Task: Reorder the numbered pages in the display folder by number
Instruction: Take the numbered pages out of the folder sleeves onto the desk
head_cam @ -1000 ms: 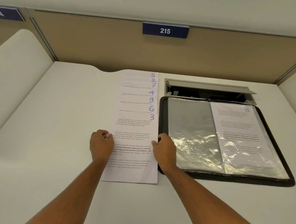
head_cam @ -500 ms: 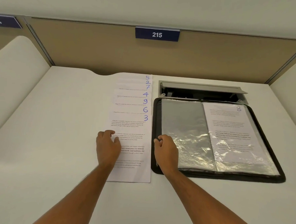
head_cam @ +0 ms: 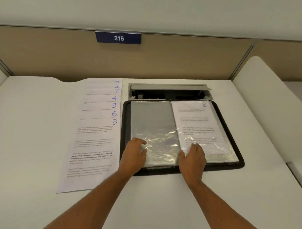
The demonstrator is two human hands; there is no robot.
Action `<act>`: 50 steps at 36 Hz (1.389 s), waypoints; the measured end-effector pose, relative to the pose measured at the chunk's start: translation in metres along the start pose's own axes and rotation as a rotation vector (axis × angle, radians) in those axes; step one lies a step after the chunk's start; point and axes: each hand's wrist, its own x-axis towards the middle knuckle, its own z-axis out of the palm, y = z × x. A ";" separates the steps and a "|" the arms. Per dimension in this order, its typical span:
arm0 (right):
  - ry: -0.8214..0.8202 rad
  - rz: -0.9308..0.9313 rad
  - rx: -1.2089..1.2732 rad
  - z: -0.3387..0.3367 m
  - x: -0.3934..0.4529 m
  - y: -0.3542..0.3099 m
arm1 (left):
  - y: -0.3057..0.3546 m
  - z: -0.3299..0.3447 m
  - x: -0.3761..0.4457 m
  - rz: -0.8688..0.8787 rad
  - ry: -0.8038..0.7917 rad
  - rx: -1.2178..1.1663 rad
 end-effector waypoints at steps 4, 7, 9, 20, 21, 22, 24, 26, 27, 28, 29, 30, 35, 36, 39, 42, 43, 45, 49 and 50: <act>0.022 0.145 -0.104 -0.014 0.015 0.040 | 0.016 0.021 -0.003 0.067 -0.136 -0.006; 0.029 0.241 -0.158 -0.024 0.026 0.068 | 0.016 0.035 -0.002 0.117 -0.194 0.064; 0.021 0.263 -0.205 -0.030 0.031 0.082 | 0.017 0.040 0.000 0.133 -0.179 0.105; 0.013 0.033 -0.141 -0.027 0.038 0.082 | 0.041 0.044 0.004 0.018 -0.092 0.046; 0.016 0.005 -0.095 -0.027 0.038 0.076 | 0.044 0.042 0.003 0.001 -0.078 0.019; 0.019 -0.029 -0.043 -0.027 0.037 0.069 | 0.047 0.041 0.002 -0.021 -0.068 -0.016; 0.027 -0.111 0.068 -0.024 0.034 0.055 | 0.050 0.039 0.002 -0.060 -0.058 -0.060; 0.038 -0.170 0.200 -0.022 0.030 0.041 | 0.053 0.037 0.003 -0.093 -0.061 -0.086; 0.040 -0.175 0.277 -0.023 0.028 0.033 | 0.053 0.036 0.004 -0.106 -0.061 -0.101; 0.038 -0.169 0.342 -0.024 0.026 0.025 | 0.053 0.036 0.006 -0.118 -0.060 -0.118; 0.037 -0.169 0.379 -0.026 0.024 0.017 | 0.053 0.035 0.006 -0.132 -0.060 -0.136; 0.033 -0.186 0.390 -0.028 0.022 0.010 | 0.052 0.034 0.008 -0.148 -0.058 -0.160; -0.198 -0.476 0.395 -0.029 0.003 -0.017 | 0.055 0.027 0.008 -0.222 -0.016 -0.333; -0.272 -0.546 0.401 -0.028 -0.003 -0.021 | 0.055 0.026 0.007 -0.237 -0.013 -0.382; -0.494 -0.735 0.423 -0.029 -0.020 -0.029 | 0.057 0.020 0.008 -0.279 -0.007 -0.468; -0.555 -0.854 0.450 -0.030 -0.032 -0.032 | 0.054 0.017 0.011 -0.367 0.047 -0.495; -0.540 -0.845 0.463 -0.030 -0.033 -0.031 | 0.053 0.017 0.012 -0.407 0.054 -0.513; -0.464 -0.779 0.497 -0.032 -0.031 -0.026 | 0.051 0.014 0.014 -0.444 0.073 -0.448; -0.121 -0.574 0.520 -0.031 -0.012 -0.004 | 0.046 0.008 0.012 -0.533 0.160 -0.317; -0.061 -0.482 0.493 -0.030 -0.005 0.005 | 0.041 0.008 0.013 -0.548 0.184 -0.302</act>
